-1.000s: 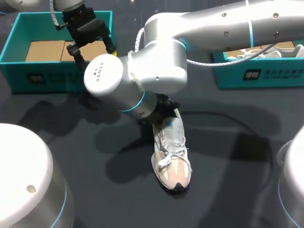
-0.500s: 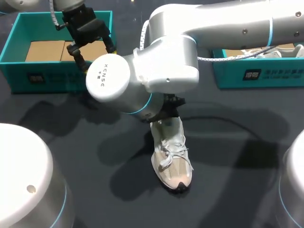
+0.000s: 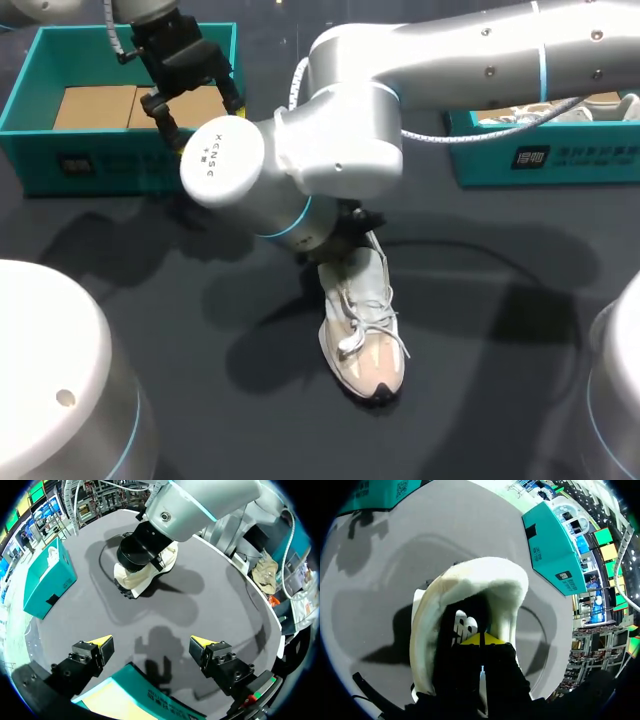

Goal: Take the shoe out of the shoebox, open the shoe tongue, remove and reinsert the insole, then place the shoe into the shoebox

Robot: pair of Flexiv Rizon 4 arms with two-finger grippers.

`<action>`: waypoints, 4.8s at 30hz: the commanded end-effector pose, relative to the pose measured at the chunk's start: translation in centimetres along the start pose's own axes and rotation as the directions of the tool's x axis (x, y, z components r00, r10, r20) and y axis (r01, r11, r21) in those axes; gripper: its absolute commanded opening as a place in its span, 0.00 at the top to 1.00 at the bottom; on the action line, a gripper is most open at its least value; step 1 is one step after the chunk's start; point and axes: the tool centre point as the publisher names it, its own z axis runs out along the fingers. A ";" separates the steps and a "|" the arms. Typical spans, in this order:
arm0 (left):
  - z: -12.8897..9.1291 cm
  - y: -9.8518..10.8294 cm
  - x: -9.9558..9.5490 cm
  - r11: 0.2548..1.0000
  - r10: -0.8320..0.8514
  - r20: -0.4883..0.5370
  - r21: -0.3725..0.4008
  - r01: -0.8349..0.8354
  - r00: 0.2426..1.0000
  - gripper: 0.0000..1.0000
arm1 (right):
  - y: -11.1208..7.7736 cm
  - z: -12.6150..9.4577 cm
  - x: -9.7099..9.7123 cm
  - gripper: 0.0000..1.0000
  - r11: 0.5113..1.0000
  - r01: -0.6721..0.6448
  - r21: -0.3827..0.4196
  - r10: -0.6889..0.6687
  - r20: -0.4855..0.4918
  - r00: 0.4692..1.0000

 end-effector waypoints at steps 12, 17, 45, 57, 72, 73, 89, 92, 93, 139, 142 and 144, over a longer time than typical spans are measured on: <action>0.0 0.0 0.1 1.000 0.001 0.000 -0.003 -0.001 1.000 0.00 | 0.8 -2.6 0.1 1.00 0.998 0.022 -0.063 -0.034 -0.189 0.981; 0.0 0.0 0.1 1.000 0.001 0.000 -0.003 -0.001 1.000 0.00 | 1.2 -3.0 -0.3 1.00 0.996 0.045 -0.078 -0.053 -0.104 0.993; 0.0 0.0 0.1 1.000 0.001 0.000 -0.003 -0.001 1.000 0.00 | 2.3 -3.9 -0.1 1.00 0.984 0.163 0.075 -0.131 -0.321 0.938; 0.0 0.0 0.1 1.000 0.001 0.000 -0.003 -0.001 1.000 0.00 | 1.1 -4.2 0.2 0.88 0.963 0.208 0.172 -0.118 -0.424 0.898; 0.0 0.0 0.1 1.000 0.001 0.000 -0.003 -0.001 1.000 0.00 | -0.4 -4.8 1.5 0.51 0.955 0.192 0.227 -0.072 -0.449 0.891; 0.0 0.0 0.1 1.000 0.001 0.000 -0.003 -0.001 1.000 0.00 | -0.4 -4.7 1.5 0.49 0.955 0.191 0.229 -0.069 -0.453 0.889; 0.0 0.0 0.1 1.000 0.001 0.000 -0.003 -0.001 1.000 0.00 | -1.2 -5.2 1.8 0.00 0.961 0.164 0.222 -0.047 -0.453 0.890; 0.0 0.0 0.1 1.000 0.001 0.000 -0.003 -0.001 1.000 0.00 | -1.4 -5.6 1.7 0.00 0.967 0.149 0.205 -0.044 -0.443 0.895; 0.0 0.0 0.1 1.000 0.001 0.000 -0.003 -0.001 1.000 0.00 | -1.5 -5.7 1.7 0.00 0.969 0.147 0.199 -0.045 -0.442 0.896; 0.0 0.0 0.1 1.000 0.001 0.000 -0.003 -0.001 1.000 0.00 | -7.7 -9.1 -1.6 0.45 0.985 -0.075 0.156 0.125 -0.346 0.930; 0.0 0.0 0.1 1.000 0.001 0.000 -0.003 -0.001 1.000 0.00 | -8.5 -9.8 -1.7 0.50 0.984 -0.090 0.156 0.139 -0.338 0.931; 0.0 0.0 0.1 1.000 0.001 0.000 -0.003 -0.001 1.000 0.00 | -8.8 -10.2 -1.8 0.51 0.986 -0.094 0.134 0.135 -0.337 0.932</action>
